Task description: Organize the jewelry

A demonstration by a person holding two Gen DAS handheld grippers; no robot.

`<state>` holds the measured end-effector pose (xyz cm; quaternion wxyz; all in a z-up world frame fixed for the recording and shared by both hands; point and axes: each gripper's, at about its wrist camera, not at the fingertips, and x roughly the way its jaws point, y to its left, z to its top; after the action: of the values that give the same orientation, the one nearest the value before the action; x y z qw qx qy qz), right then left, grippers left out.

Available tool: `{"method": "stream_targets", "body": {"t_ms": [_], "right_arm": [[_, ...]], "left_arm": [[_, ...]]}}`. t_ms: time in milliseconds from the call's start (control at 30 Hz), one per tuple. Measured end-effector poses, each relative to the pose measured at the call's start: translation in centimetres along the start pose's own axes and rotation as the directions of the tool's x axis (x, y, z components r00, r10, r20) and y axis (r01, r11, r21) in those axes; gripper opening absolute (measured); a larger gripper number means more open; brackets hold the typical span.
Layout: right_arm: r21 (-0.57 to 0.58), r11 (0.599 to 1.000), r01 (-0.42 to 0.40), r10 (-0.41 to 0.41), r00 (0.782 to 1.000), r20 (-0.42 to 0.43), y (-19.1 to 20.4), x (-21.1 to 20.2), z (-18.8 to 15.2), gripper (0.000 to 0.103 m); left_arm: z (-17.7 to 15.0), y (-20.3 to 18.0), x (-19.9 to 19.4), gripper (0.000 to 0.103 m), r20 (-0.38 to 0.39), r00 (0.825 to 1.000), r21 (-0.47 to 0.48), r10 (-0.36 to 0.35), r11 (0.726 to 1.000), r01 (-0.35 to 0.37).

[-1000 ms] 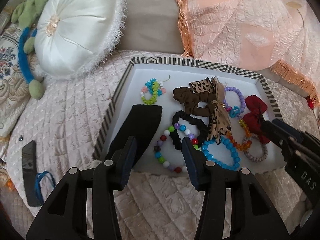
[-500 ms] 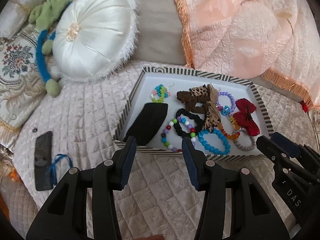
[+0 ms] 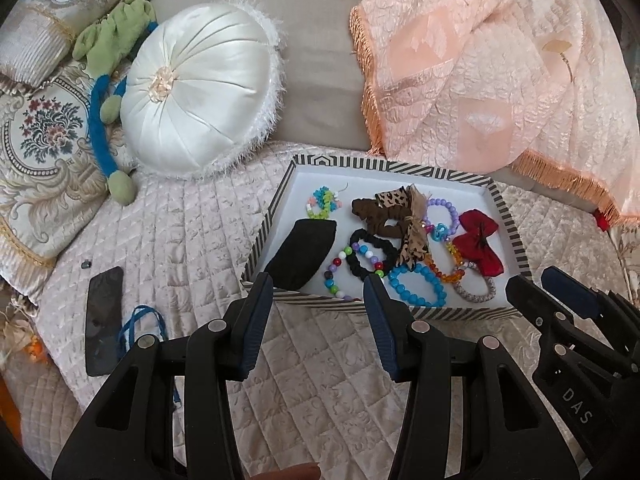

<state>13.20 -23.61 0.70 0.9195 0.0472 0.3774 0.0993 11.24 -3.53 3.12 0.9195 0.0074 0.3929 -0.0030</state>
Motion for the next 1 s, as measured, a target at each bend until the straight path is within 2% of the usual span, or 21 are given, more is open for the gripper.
{"method": "stream_targets", "body": {"t_ms": [1000], "right_arm": [[-0.007,1.000,-0.019,0.019,1.000,0.004,0.56,-0.65,0.06,0.050]], "left_arm": [[0.21,0.28,-1.07,0.047,0.016,1.000,-0.003,0.020,1.000,-0.020]]}}
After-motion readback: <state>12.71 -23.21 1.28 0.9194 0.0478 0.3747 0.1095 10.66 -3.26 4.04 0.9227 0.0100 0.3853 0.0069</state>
